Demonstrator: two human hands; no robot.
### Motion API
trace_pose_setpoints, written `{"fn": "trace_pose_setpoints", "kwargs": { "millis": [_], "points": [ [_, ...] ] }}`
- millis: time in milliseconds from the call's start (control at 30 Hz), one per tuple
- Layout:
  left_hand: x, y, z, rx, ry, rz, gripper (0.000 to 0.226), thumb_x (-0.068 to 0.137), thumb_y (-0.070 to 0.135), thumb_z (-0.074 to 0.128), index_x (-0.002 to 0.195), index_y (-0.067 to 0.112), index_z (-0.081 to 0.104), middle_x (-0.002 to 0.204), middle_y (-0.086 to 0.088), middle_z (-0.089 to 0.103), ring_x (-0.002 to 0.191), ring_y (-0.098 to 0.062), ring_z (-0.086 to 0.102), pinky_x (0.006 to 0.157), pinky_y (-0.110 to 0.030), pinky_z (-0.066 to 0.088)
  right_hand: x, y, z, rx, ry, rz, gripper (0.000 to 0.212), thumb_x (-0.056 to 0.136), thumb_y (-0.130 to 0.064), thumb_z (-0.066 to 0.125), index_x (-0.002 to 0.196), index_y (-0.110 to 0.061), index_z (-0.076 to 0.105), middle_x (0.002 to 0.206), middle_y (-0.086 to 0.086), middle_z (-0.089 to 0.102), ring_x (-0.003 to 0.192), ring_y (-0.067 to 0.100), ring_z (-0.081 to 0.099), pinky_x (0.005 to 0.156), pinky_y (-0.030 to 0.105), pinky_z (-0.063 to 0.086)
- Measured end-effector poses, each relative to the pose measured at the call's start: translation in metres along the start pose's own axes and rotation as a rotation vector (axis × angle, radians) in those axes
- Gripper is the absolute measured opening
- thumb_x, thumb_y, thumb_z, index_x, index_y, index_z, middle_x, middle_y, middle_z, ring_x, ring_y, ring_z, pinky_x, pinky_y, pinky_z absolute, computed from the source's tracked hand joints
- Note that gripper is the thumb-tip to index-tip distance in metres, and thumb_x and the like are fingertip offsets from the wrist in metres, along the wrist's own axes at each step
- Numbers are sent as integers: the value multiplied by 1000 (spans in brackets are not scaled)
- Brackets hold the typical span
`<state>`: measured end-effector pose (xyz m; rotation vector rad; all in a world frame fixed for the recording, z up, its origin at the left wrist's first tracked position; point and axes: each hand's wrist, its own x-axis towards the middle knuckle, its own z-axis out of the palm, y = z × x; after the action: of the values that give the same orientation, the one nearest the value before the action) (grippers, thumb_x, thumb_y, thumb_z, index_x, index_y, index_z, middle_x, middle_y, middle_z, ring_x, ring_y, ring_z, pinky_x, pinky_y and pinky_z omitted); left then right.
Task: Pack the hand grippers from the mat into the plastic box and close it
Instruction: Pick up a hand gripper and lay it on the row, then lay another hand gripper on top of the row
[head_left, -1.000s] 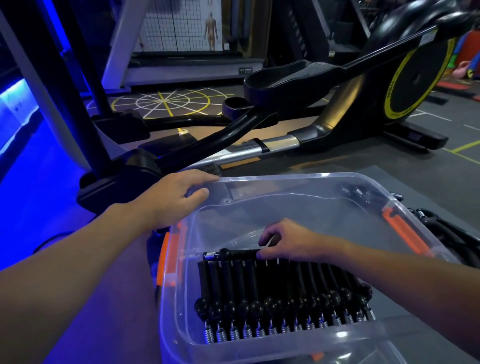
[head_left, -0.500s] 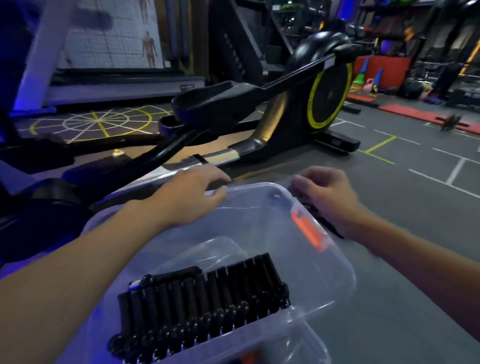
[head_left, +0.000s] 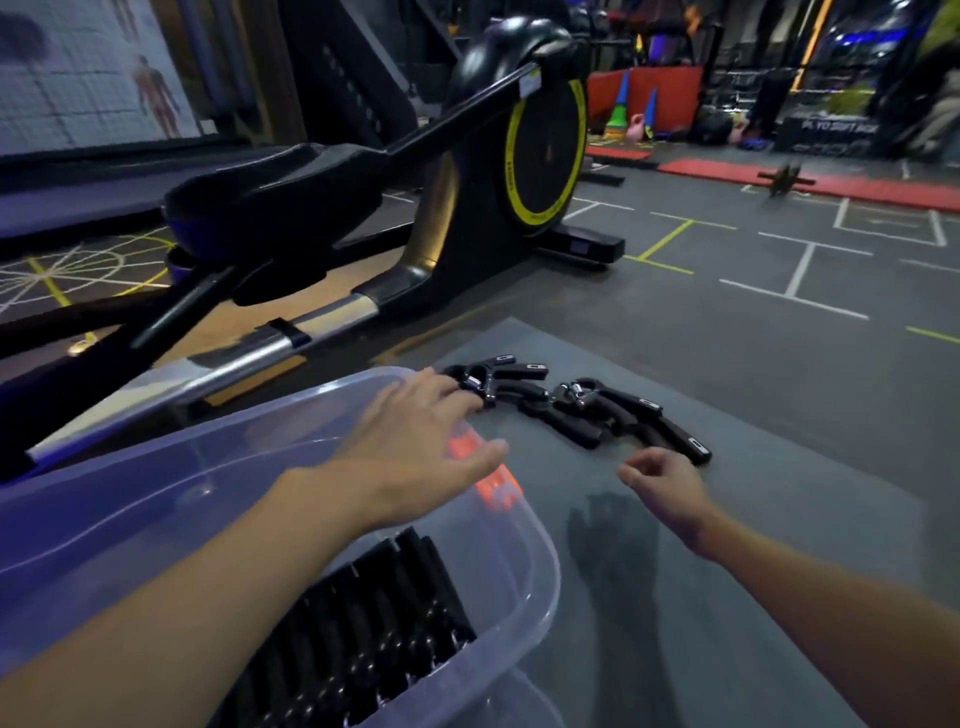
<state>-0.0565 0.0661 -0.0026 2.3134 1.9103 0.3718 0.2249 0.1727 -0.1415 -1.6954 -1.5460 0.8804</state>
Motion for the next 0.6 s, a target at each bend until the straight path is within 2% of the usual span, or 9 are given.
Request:
{"fn": "trace_pose_setpoints", "kwargs": {
  "millis": [67,200,300,467,600],
  "points": [
    [1,-1,6,5,30,-9,89,68,82,17,137,34,47,150,10,35,147,-10,12,120,-37,10,16,12,3,5,52,16,14,84,-16,71,94,-8,67,83,5,65,75,18,57,62,25,44],
    [5,-8,8,46,52,28,85,72,85,13,134,38,49,139,15,40,145,-4,12,121,-37,0,56,22,11,-37,108,-17,48,78,-28,77,117,-8,60,110,8,62,101,23,58,91,35,47],
    [5,-11,13,8,49,23,81,76,84,12,134,41,48,139,19,37,145,0,7,122,-40,-1,82,21,17,20,122,27,61,76,-30,78,128,-11,53,121,10,59,110,26,58,99,41,46],
    [3,-11,17,-9,47,14,78,77,83,12,135,42,46,142,22,32,145,6,-2,122,-39,-4,103,21,26,96,160,99,59,78,-27,77,130,-16,54,116,6,64,105,24,61,95,35,48],
    [3,-13,19,-20,57,22,76,78,83,12,134,44,45,141,24,32,144,7,-1,122,-38,-3,108,23,33,78,228,79,36,78,-24,76,112,-17,66,106,3,68,99,21,63,88,31,48]
  ]
}}
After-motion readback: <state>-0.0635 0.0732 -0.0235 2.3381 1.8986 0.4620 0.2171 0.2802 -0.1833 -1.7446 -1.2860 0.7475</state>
